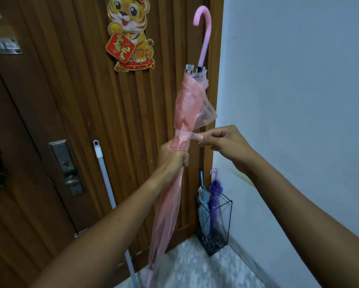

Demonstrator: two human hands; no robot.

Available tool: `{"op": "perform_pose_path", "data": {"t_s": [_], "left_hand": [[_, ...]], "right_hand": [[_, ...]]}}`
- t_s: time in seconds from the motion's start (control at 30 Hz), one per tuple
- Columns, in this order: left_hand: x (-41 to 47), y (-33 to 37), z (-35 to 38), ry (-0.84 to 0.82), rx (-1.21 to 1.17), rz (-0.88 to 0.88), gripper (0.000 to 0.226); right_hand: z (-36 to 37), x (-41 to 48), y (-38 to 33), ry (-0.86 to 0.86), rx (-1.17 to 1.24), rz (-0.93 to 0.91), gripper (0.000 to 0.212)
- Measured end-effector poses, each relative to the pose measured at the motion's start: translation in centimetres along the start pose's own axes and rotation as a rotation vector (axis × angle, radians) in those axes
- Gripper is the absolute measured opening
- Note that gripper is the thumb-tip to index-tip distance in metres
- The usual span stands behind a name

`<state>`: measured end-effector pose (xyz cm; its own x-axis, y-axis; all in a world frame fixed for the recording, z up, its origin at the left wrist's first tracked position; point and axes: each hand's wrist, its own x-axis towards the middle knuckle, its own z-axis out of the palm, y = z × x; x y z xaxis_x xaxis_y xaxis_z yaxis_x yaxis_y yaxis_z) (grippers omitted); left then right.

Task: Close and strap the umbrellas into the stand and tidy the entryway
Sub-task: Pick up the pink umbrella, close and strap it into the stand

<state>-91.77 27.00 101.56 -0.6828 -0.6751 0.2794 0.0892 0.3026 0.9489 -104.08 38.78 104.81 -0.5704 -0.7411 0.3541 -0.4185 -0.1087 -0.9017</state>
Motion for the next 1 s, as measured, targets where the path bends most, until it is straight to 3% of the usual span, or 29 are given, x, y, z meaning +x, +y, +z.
{"op": "perform_pose_path", "data": {"t_s": [0.13, 0.23, 0.3, 0.37, 0.5, 0.6, 0.7, 0.83, 1.0], "left_hand": [[0.0, 0.9, -0.4, -0.160, -0.190, -0.064, 0.024], [-0.2, 1.1, -0.3, -0.444, -0.490, -0.216, 0.036], [-0.5, 1.4, -0.5, -0.637, -0.564, -0.233, 0.035], [-0.7, 1.5, -0.9, -0.723, -0.581, -0.243, 0.032], [-0.3, 0.7, -1.8, -0.588, -0.368, -0.218, 0.037], [-0.4, 0.0, -1.6, -0.371, -0.037, -0.108, 0.042], [-1.1, -0.4, -0.3, -0.148, 0.153, 0.023, 0.056], [-0.7, -1.3, 0.4, 0.022, 0.157, 0.148, 0.042], [-0.8, -1.1, 0.8, 0.025, 0.096, 0.223, 0.036]], "right_hand": [[-0.6, 0.4, -0.2, -0.033, 0.054, 0.029, 0.026], [-0.5, 0.8, -0.2, -0.136, 0.251, 0.076, 0.021], [-0.3, 1.1, 0.0, -0.255, 0.378, 0.058, 0.014], [-0.1, 1.1, 0.0, -0.320, 0.458, 0.047, 0.010], [0.5, 0.9, 0.0, -0.238, 0.380, 0.013, 0.011], [1.3, 1.0, 0.6, -0.039, 0.203, -0.027, 0.022], [2.4, 1.1, 1.5, 0.098, 0.177, -0.007, 0.021], [2.6, 1.5, 1.2, 0.156, 0.171, 0.019, 0.019], [2.3, 2.0, 0.6, 0.151, 0.169, 0.054, 0.018]]}}
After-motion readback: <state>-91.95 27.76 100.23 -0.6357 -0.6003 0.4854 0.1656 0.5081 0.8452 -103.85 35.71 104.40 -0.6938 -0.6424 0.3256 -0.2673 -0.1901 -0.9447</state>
